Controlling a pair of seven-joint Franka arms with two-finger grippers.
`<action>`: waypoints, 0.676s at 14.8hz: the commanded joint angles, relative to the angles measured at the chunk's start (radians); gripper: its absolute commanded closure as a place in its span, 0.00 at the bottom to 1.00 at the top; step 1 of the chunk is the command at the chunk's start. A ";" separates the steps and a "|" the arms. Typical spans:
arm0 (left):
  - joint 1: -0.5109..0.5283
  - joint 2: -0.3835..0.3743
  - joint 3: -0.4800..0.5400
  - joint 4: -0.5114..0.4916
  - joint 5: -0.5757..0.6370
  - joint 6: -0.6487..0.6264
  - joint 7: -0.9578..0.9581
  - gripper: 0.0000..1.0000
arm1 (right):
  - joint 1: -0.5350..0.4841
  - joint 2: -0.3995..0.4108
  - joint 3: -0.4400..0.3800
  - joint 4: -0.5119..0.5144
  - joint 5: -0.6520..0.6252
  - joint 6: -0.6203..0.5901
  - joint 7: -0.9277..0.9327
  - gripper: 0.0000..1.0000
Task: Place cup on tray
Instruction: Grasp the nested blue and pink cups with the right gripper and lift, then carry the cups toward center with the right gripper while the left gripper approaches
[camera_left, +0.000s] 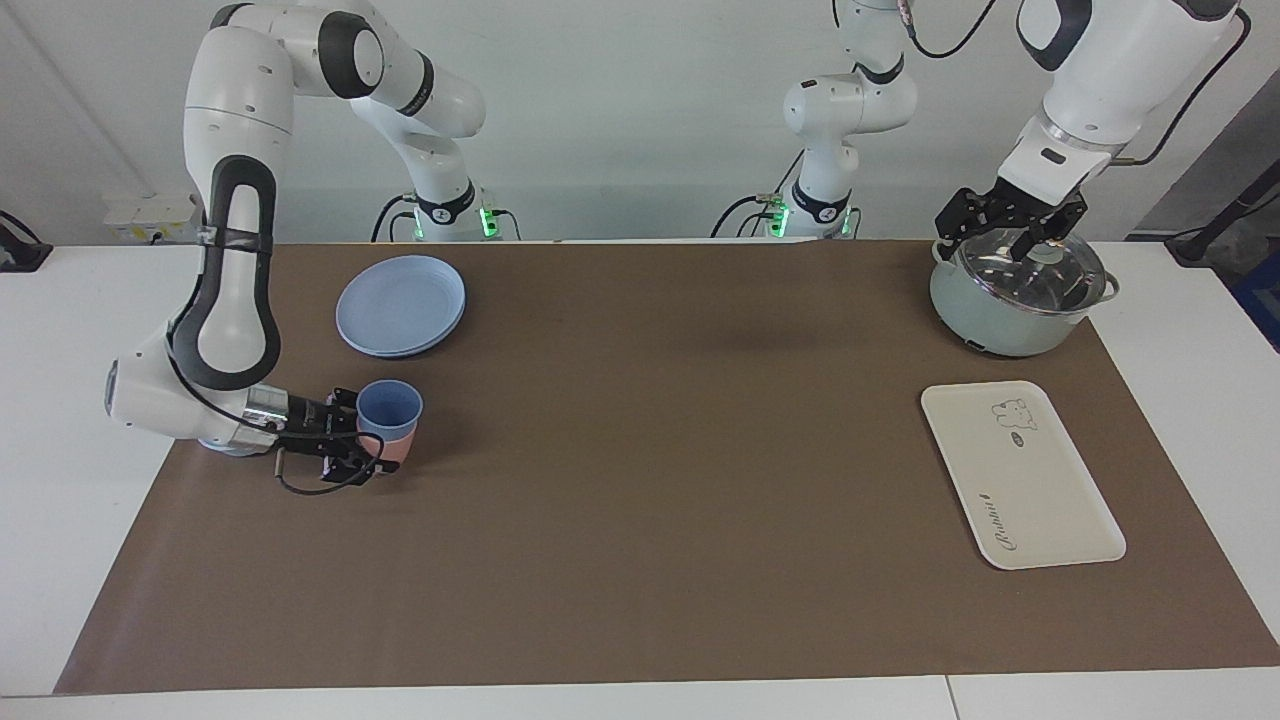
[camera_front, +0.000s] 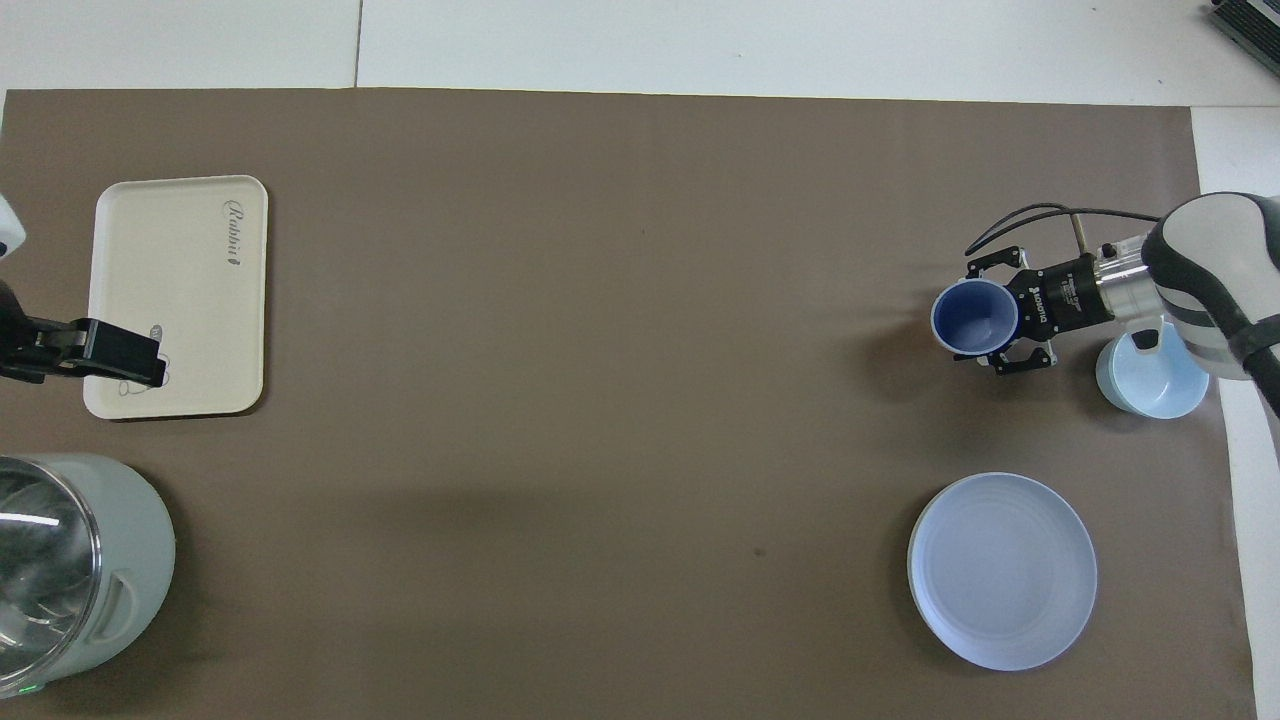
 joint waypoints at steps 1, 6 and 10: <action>0.008 -0.031 -0.004 -0.037 0.017 0.020 0.002 0.00 | 0.047 -0.080 0.004 -0.038 0.030 0.014 0.089 1.00; 0.002 -0.031 -0.004 -0.037 0.017 0.021 -0.001 0.00 | 0.193 -0.191 0.003 -0.060 0.025 0.026 0.232 1.00; -0.014 -0.029 -0.013 -0.035 0.008 0.043 -0.002 0.00 | 0.316 -0.242 0.001 -0.062 0.014 0.046 0.280 1.00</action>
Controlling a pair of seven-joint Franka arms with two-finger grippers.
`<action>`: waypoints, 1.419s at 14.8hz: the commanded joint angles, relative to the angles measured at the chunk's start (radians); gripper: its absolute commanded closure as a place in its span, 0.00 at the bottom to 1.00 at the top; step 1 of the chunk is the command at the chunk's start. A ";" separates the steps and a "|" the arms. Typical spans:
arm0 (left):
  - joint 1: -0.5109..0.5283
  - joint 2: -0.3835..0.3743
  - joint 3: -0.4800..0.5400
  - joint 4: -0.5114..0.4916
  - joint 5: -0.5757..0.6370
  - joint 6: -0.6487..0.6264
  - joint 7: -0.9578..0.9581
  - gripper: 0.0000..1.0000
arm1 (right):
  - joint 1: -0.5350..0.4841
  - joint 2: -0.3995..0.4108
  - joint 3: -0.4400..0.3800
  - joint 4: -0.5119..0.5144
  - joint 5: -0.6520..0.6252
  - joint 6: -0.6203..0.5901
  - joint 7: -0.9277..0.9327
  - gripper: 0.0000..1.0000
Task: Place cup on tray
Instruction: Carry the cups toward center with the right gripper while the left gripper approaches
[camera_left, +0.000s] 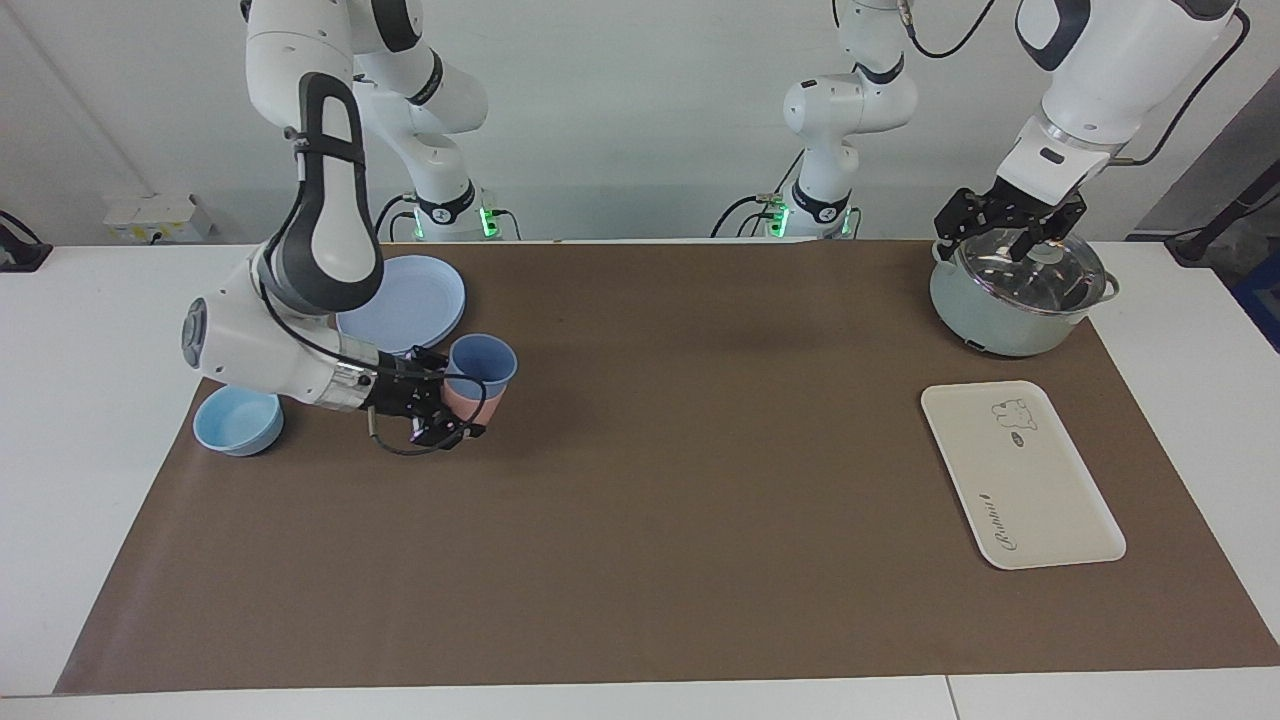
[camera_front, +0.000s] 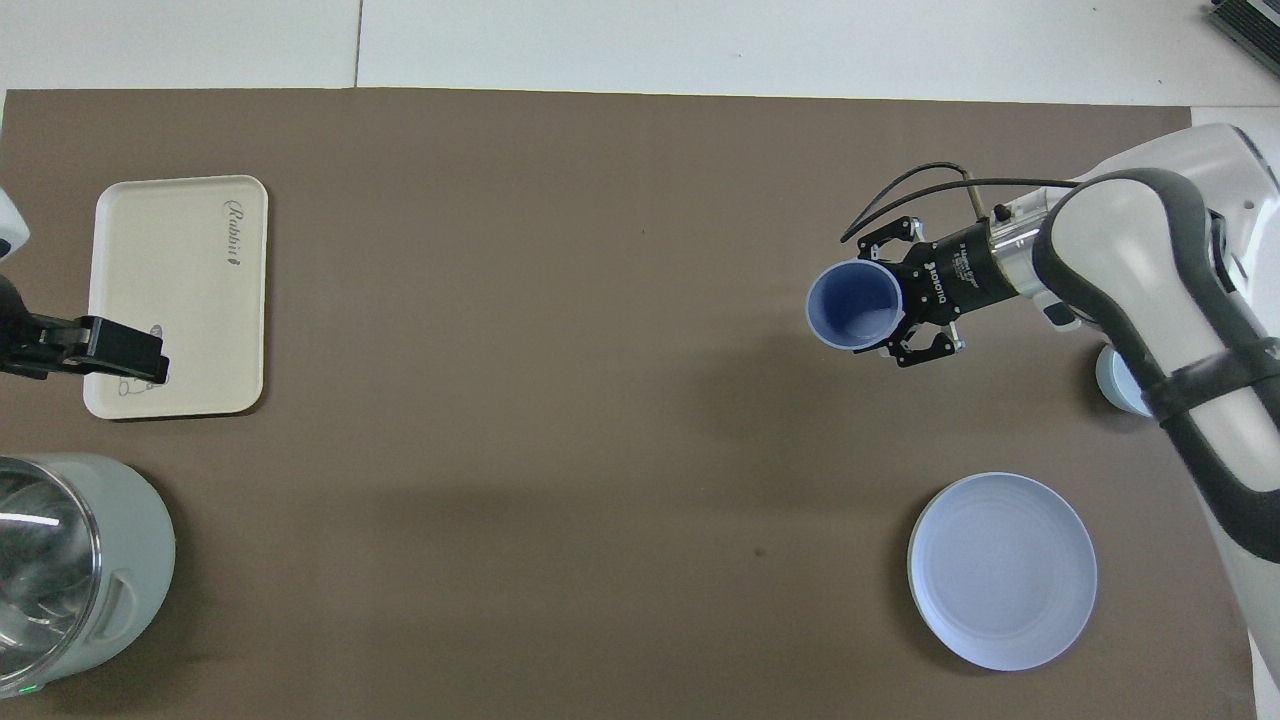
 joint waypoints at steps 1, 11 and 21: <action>-0.024 -0.032 -0.007 -0.049 -0.024 0.031 -0.018 0.00 | 0.076 -0.062 -0.004 -0.040 0.012 0.070 0.080 1.00; -0.397 -0.092 -0.009 -0.212 -0.282 0.410 -0.758 0.00 | 0.325 -0.168 0.001 -0.001 -0.001 0.084 0.294 1.00; -0.463 -0.116 -0.012 -0.290 -0.403 0.553 -0.773 0.08 | 0.396 -0.168 0.003 0.012 -0.056 0.156 0.392 1.00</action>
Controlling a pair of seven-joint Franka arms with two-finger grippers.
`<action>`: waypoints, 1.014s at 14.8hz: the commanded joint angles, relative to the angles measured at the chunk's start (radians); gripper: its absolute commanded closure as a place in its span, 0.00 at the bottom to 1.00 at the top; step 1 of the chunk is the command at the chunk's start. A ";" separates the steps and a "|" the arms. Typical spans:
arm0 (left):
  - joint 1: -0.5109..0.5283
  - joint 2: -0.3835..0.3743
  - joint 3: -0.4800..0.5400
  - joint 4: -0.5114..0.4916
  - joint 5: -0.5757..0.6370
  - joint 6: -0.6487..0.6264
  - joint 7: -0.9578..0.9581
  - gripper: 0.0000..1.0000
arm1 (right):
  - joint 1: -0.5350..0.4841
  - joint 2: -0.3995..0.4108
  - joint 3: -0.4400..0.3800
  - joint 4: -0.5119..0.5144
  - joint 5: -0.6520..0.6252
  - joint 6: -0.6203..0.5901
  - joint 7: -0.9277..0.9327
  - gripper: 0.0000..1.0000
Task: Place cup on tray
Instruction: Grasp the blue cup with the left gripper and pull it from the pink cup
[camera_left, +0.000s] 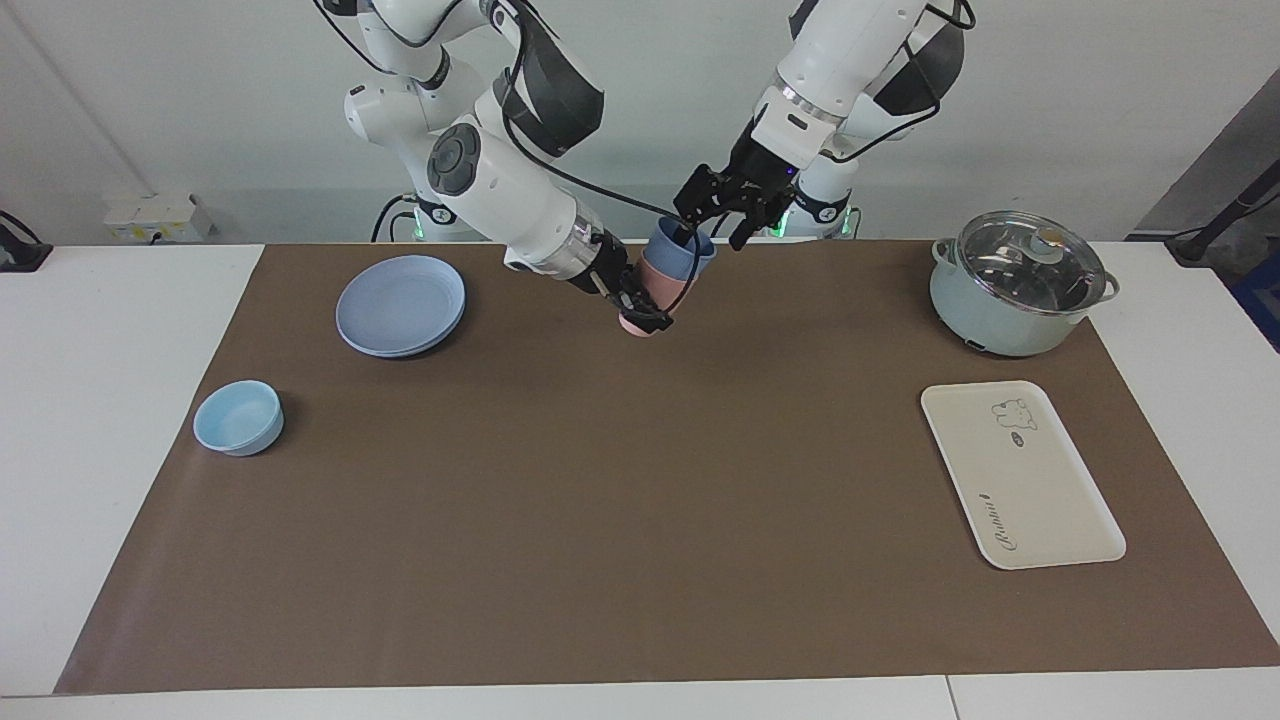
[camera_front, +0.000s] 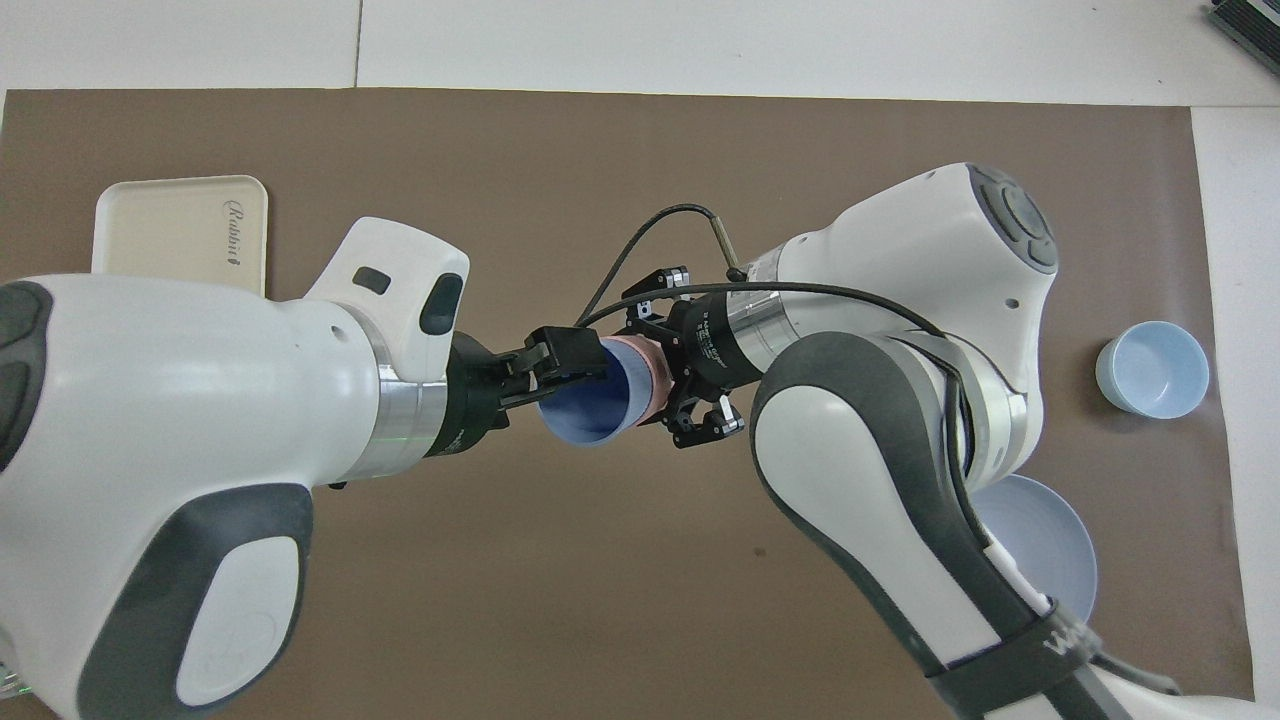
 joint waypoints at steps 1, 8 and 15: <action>-0.017 -0.067 0.017 -0.117 -0.021 0.076 0.005 0.15 | -0.003 -0.008 0.002 0.006 -0.021 0.010 0.025 1.00; -0.017 -0.066 0.018 -0.135 -0.142 0.158 -0.002 1.00 | -0.006 -0.011 0.001 0.009 -0.021 0.008 0.027 1.00; 0.051 -0.069 0.035 -0.027 -0.167 -0.030 0.001 1.00 | -0.016 -0.025 -0.008 0.009 -0.004 -0.001 0.024 1.00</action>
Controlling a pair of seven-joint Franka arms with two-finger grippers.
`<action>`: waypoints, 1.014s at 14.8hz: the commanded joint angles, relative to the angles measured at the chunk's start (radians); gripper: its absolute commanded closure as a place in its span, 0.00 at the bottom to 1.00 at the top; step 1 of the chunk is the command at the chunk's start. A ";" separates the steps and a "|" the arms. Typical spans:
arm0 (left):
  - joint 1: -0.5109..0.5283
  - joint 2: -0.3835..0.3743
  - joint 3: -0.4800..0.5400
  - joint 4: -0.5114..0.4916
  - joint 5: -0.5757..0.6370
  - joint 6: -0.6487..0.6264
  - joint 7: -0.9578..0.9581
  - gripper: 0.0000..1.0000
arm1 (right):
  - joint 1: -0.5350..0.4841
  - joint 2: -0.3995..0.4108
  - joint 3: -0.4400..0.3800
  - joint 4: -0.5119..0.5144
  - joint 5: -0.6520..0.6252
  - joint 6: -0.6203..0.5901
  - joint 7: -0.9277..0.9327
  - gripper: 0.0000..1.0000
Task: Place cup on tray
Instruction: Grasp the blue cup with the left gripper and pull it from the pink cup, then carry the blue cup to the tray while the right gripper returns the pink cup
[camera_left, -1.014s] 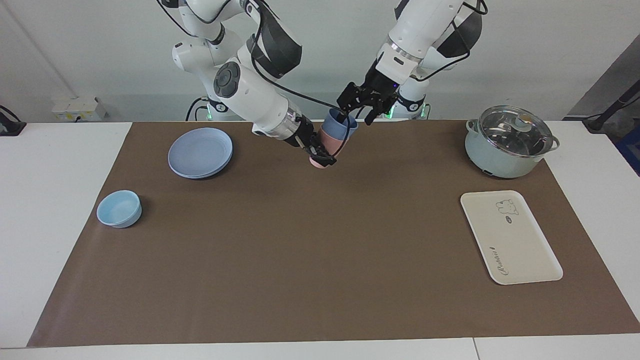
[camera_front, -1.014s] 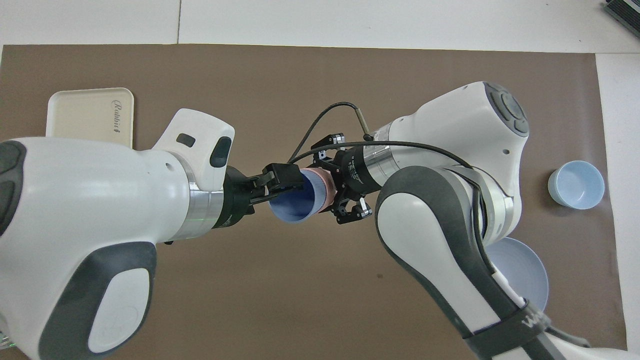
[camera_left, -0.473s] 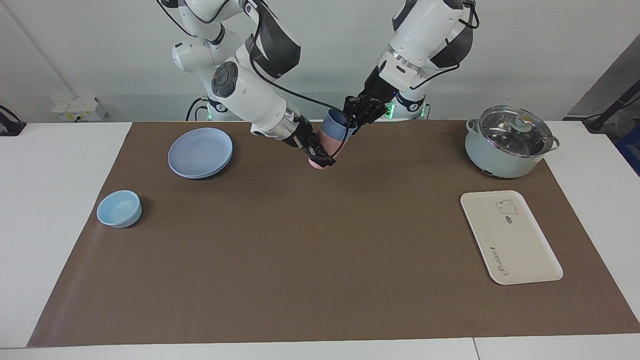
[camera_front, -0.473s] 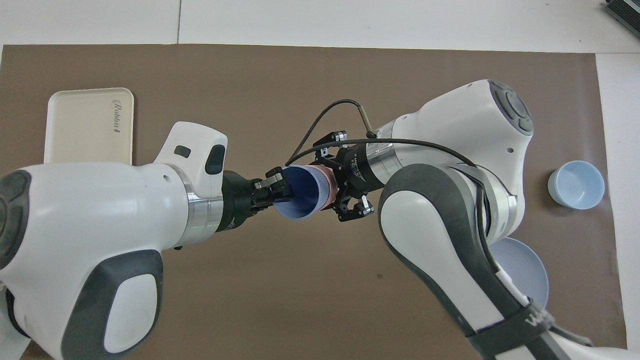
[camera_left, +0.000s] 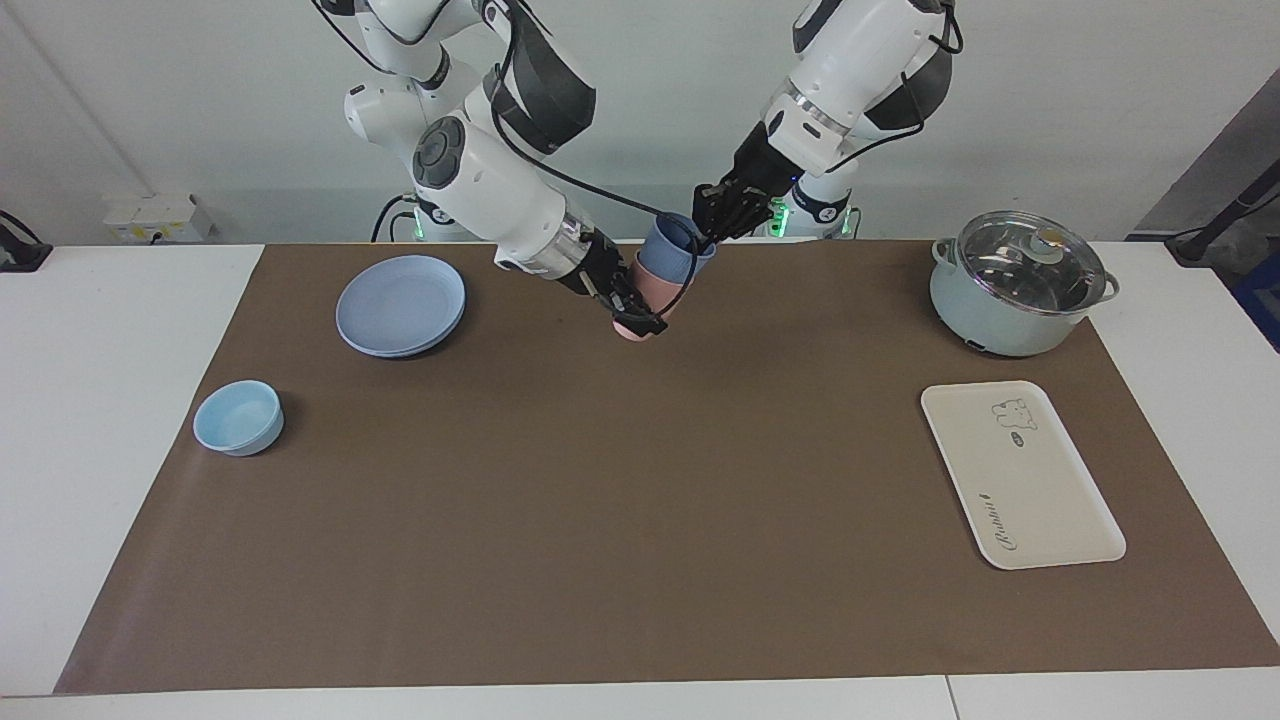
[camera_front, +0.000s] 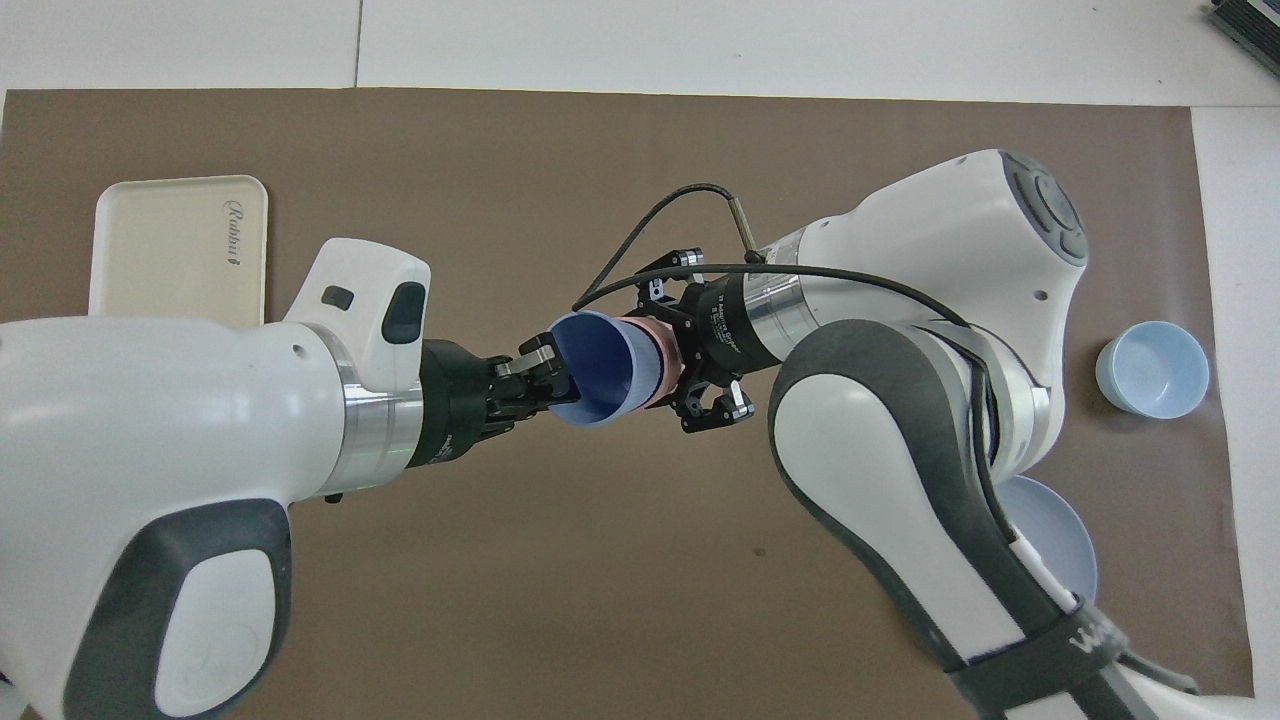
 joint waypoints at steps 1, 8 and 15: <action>0.079 -0.020 0.014 0.078 -0.039 -0.158 0.006 1.00 | -0.010 -0.022 0.000 -0.009 -0.003 -0.013 0.017 1.00; 0.284 -0.051 0.009 0.094 0.090 -0.330 0.150 1.00 | -0.069 -0.027 -0.002 -0.017 0.058 -0.006 0.015 1.00; 0.434 0.090 0.010 0.028 0.346 -0.200 0.480 1.00 | -0.261 0.036 -0.002 -0.086 0.181 -0.003 -0.003 1.00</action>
